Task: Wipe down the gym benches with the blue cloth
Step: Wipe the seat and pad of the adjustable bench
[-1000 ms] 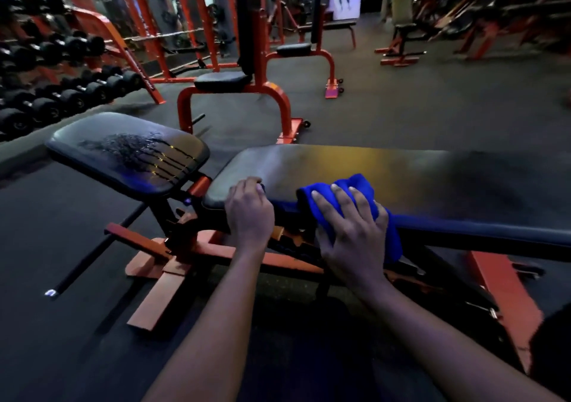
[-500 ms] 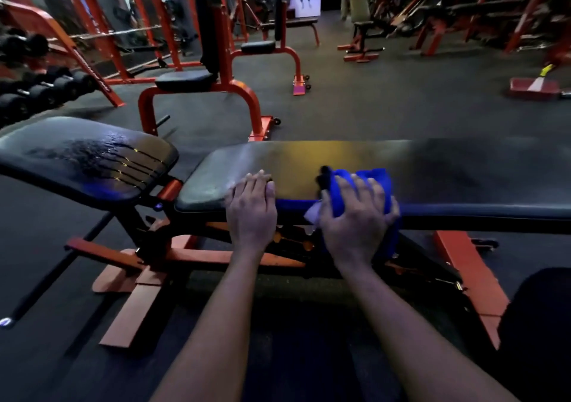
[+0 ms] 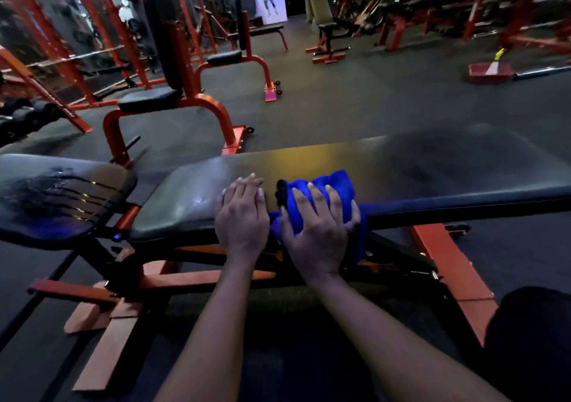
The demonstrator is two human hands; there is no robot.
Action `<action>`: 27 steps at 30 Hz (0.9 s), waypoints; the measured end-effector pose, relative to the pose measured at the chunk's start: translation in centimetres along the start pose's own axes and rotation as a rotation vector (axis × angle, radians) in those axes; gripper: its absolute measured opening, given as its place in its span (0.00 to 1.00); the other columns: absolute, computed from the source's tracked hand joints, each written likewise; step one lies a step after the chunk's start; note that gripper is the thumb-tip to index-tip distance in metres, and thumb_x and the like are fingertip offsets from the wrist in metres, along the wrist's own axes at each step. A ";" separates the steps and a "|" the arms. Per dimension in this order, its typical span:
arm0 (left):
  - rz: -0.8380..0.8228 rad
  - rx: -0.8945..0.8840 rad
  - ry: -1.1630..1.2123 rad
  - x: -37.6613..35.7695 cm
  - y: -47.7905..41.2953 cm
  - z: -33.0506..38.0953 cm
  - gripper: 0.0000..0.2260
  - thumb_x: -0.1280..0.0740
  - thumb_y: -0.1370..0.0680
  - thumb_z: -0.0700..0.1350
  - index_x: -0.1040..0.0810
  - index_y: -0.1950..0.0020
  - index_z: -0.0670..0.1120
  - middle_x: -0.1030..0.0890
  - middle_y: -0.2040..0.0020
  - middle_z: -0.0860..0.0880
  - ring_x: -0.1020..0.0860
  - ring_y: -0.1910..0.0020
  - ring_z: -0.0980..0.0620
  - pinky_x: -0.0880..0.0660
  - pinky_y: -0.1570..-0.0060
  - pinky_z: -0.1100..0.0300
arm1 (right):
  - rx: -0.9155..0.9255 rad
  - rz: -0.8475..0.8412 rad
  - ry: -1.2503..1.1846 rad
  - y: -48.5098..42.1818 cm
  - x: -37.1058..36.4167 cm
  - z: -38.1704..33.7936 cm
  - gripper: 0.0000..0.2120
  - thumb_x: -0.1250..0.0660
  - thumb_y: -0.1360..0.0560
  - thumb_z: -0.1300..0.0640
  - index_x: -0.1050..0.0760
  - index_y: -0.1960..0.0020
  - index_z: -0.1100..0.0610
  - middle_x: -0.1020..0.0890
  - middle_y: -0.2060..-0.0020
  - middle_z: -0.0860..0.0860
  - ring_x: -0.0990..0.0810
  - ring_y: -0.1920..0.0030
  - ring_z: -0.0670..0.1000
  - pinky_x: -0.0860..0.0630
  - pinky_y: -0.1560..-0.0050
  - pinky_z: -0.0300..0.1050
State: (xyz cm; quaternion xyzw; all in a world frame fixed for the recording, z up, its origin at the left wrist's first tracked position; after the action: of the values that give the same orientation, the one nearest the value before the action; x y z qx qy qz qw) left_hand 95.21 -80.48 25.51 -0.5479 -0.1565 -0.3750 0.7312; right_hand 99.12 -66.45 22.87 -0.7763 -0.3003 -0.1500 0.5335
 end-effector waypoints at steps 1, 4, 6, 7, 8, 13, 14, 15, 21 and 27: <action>0.008 0.022 -0.020 -0.2 0.1 0.1 0.17 0.44 0.20 0.48 0.20 0.40 0.46 0.19 0.40 0.47 0.24 0.39 0.47 0.33 0.40 0.53 | 0.056 0.000 0.016 -0.1 0.2 1.3 0.19 0.35 0.26 0.41 0.21 0.38 0.47 0.21 0.36 0.48 0.28 0.32 0.54 0.41 0.31 0.63; 0.013 0.059 -0.050 -0.3 0.3 -0.4 0.16 0.42 0.21 0.48 0.19 0.42 0.45 0.17 0.44 0.46 0.23 0.42 0.45 0.33 0.43 0.53 | -0.091 0.096 0.008 -1.3 1.3 5.3 0.17 0.33 0.27 0.43 0.19 0.41 0.48 0.20 0.37 0.47 0.28 0.32 0.54 0.41 0.30 0.62; 0.012 0.046 -0.067 -0.3 0.3 -0.4 0.15 0.41 0.22 0.48 0.19 0.43 0.46 0.17 0.45 0.46 0.23 0.43 0.45 0.31 0.44 0.53 | -0.274 0.150 -0.034 -1.2 1.2 4.7 0.16 0.33 0.28 0.45 0.19 0.43 0.49 0.20 0.39 0.47 0.29 0.31 0.54 0.45 0.28 0.63; 0.015 0.041 -0.067 -0.3 0.3 -0.4 0.14 0.41 0.22 0.48 0.19 0.44 0.46 0.17 0.46 0.46 0.23 0.44 0.45 0.31 0.45 0.53 | -0.301 0.155 -0.037 -1.0 1.0 3.3 0.16 0.33 0.28 0.46 0.19 0.43 0.48 0.20 0.38 0.47 0.29 0.31 0.55 0.47 0.27 0.64; 0.019 0.041 -0.066 -0.3 0.3 -0.3 0.14 0.41 0.22 0.48 0.18 0.44 0.46 0.17 0.47 0.46 0.22 0.45 0.45 0.31 0.46 0.53 | -0.267 0.141 -0.034 -0.7 0.7 1.7 0.17 0.34 0.28 0.45 0.19 0.42 0.48 0.20 0.38 0.47 0.29 0.30 0.55 0.48 0.26 0.64; 0.049 0.051 -0.060 0.0 0.6 -0.4 0.13 0.39 0.23 0.47 0.18 0.45 0.47 0.16 0.47 0.46 0.22 0.46 0.45 0.32 0.46 0.54 | 0.084 0.041 -0.002 -0.1 0.7 3.1 0.18 0.36 0.24 0.43 0.21 0.38 0.49 0.22 0.36 0.48 0.28 0.31 0.55 0.42 0.29 0.63; 0.047 0.053 -0.054 0.0 0.7 -0.4 0.13 0.40 0.23 0.47 0.18 0.45 0.47 0.16 0.47 0.47 0.22 0.45 0.46 0.32 0.45 0.54 | 0.063 0.066 -0.002 -0.3 1.2 4.5 0.18 0.36 0.24 0.44 0.21 0.38 0.49 0.22 0.36 0.48 0.28 0.31 0.55 0.42 0.30 0.63; 0.048 0.061 -0.049 0.1 0.7 -0.4 0.13 0.40 0.23 0.48 0.18 0.45 0.48 0.16 0.47 0.47 0.22 0.45 0.46 0.32 0.45 0.54 | -0.005 0.102 -0.014 -0.6 1.6 5.6 0.17 0.35 0.25 0.45 0.21 0.39 0.49 0.21 0.36 0.49 0.29 0.31 0.55 0.42 0.29 0.63; 0.041 0.086 -0.045 0.2 0.7 -0.6 0.14 0.41 0.24 0.50 0.19 0.45 0.49 0.17 0.45 0.50 0.22 0.45 0.48 0.32 0.45 0.54 | -0.068 0.061 0.021 -0.4 1.0 2.1 0.18 0.36 0.26 0.44 0.22 0.39 0.48 0.22 0.36 0.48 0.30 0.30 0.56 0.49 0.27 0.66; 0.030 0.076 -0.026 -0.1 0.6 -0.3 0.15 0.41 0.24 0.50 0.18 0.45 0.49 0.17 0.46 0.49 0.22 0.46 0.48 0.31 0.44 0.54 | -0.105 0.148 0.026 -1.8 2.8 9.3 0.16 0.34 0.25 0.45 0.20 0.41 0.49 0.21 0.36 0.48 0.30 0.30 0.54 0.43 0.30 0.65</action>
State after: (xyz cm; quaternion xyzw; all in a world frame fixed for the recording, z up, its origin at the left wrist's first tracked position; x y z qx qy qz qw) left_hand 95.51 -80.64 24.93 -0.5268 -0.1718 -0.3505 0.7551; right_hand 99.39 -56.59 22.16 -0.8213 -0.2270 -0.1357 0.5054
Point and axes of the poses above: each hand's wrist, its own y-axis away from the middle knuckle, its own x-axis out of the back of the hand, z = x × y, the point moved 5 cm from there along -y, towards the middle knuckle
